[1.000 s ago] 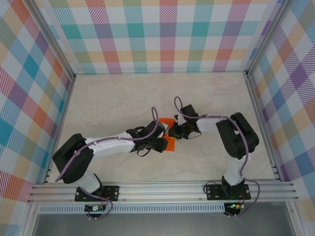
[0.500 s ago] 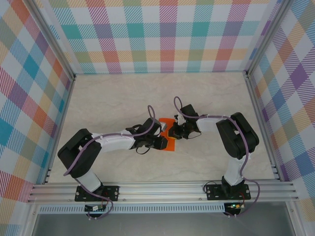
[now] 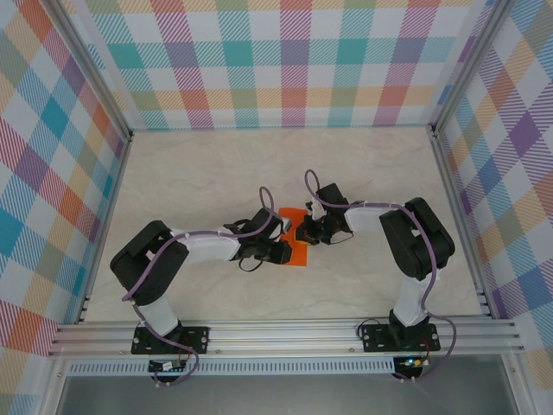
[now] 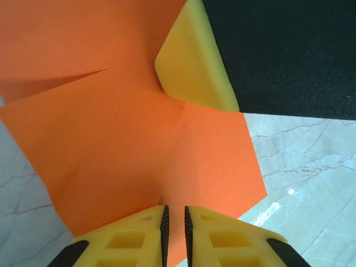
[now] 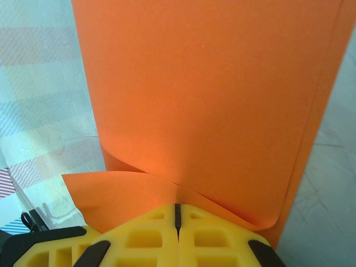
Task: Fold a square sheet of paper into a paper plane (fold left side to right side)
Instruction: Fold the triangle a second time at the center of the table.
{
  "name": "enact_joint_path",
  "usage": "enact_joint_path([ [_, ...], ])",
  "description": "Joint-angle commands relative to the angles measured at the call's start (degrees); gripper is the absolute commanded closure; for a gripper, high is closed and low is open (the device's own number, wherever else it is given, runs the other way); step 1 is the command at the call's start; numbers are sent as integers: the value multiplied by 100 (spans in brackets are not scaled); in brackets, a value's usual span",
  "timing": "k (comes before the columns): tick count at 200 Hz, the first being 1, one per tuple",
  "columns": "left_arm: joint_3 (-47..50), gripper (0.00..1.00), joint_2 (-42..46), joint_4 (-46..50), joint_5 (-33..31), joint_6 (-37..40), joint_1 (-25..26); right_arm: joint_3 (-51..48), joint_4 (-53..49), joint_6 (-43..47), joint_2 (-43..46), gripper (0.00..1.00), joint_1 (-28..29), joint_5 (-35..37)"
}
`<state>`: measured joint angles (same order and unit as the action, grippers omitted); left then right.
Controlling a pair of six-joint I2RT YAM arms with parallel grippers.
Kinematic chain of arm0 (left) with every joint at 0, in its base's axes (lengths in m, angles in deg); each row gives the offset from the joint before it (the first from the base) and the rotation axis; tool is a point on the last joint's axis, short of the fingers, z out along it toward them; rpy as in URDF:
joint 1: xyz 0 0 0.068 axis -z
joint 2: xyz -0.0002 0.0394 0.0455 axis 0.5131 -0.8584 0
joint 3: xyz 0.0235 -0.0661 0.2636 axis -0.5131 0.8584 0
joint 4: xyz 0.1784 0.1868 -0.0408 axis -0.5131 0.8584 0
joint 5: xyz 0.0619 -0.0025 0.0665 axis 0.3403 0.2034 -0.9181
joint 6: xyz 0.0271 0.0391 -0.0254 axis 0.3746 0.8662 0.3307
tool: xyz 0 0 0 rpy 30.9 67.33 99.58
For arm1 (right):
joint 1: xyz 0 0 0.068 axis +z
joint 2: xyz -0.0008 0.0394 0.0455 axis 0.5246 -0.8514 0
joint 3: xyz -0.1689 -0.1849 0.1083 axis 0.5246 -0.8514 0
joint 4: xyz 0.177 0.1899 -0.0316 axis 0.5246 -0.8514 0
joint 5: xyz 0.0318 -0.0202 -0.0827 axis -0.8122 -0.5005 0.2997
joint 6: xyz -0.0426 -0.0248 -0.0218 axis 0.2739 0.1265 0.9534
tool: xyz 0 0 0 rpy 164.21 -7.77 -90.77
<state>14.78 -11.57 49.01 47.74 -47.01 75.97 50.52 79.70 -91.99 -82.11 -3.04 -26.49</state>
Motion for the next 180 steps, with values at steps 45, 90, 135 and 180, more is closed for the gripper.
enact_joint_path([
  [45,201,83,-31,-53,-79,-30,-129,8,-588,150,-194,95,5,380],
  [90,341,91,-55,-56,-198,-63,-124,-31,-364,137,-134,95,-11,189],
  [135,562,100,41,-132,-158,-101,-133,11,-209,429,415,96,-99,-193],
  [180,615,100,110,-174,-132,-89,-134,-19,-506,596,734,96,95,-323],
])
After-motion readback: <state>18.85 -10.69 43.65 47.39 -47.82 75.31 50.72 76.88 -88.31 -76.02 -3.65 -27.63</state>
